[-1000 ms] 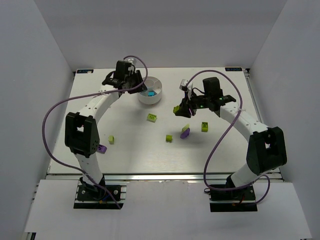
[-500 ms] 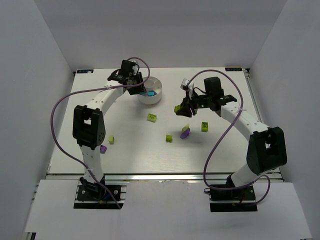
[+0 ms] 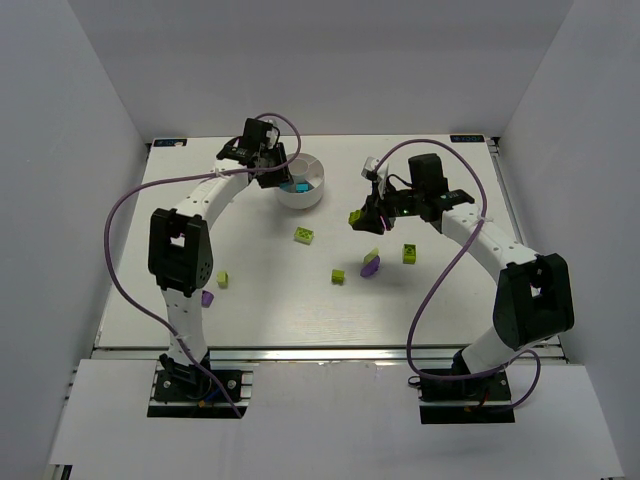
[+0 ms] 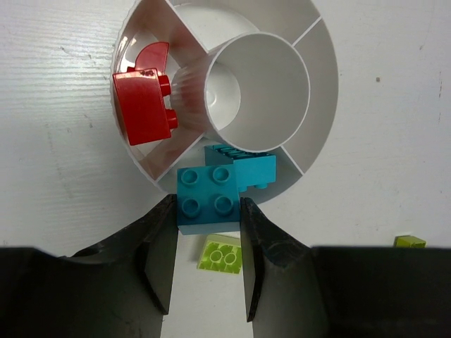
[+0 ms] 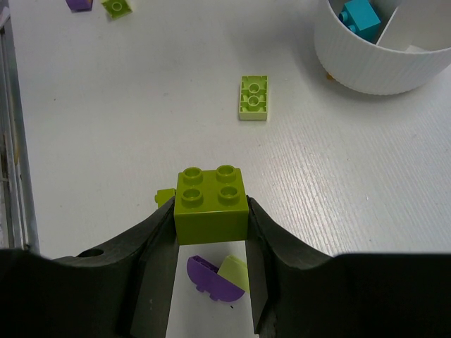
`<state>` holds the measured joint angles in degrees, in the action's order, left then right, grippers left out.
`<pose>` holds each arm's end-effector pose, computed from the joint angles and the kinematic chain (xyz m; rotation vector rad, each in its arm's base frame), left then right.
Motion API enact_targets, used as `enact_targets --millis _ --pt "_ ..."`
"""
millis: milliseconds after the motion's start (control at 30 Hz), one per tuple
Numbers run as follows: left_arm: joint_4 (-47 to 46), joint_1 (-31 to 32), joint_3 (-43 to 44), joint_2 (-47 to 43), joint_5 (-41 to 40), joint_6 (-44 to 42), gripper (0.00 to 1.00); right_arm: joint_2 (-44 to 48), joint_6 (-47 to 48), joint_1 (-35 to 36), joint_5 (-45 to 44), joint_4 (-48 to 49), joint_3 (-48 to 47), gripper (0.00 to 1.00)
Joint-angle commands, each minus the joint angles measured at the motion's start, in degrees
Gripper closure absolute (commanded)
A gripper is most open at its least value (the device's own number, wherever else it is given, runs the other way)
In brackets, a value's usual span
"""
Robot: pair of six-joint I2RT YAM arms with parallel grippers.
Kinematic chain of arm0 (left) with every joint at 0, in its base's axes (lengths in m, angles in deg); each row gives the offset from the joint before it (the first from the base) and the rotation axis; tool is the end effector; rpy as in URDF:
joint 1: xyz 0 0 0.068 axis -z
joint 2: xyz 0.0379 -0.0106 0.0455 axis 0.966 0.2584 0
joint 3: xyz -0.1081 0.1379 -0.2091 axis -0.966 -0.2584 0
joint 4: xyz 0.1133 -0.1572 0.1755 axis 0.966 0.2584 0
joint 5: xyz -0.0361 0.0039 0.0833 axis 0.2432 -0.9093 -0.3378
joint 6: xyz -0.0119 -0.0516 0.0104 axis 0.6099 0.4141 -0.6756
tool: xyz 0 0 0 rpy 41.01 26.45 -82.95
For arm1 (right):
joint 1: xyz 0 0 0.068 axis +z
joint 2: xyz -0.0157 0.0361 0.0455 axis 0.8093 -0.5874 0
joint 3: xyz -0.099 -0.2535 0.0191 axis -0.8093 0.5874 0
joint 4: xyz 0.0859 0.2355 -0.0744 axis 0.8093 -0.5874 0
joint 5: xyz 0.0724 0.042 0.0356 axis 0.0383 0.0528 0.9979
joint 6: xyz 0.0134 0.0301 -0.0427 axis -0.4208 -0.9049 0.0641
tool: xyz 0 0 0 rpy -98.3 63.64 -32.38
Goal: Sort the legos into containers by color
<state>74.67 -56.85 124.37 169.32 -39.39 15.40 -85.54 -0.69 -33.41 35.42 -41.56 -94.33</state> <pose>0.4391 -0.1472 0.2619 -0.1161 2.4749 -0.4350 0.3160 0.1465 0.2822 -1.2190 1.7038 0.8276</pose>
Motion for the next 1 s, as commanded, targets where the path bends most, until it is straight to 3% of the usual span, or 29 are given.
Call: enact_targets --millis 0,967 --pt "-0.2 0.1 3.2 0.1 -1.5 -0.2 0.80 1.5 0.3 -0.3 0.9 2.0 0.4 1.00" --pt "0.2 1.1 4.6 0.1 -2.9 -0.3 0.42 1.6 0.4 -0.7 1.3 2.1 0.8 1.00"
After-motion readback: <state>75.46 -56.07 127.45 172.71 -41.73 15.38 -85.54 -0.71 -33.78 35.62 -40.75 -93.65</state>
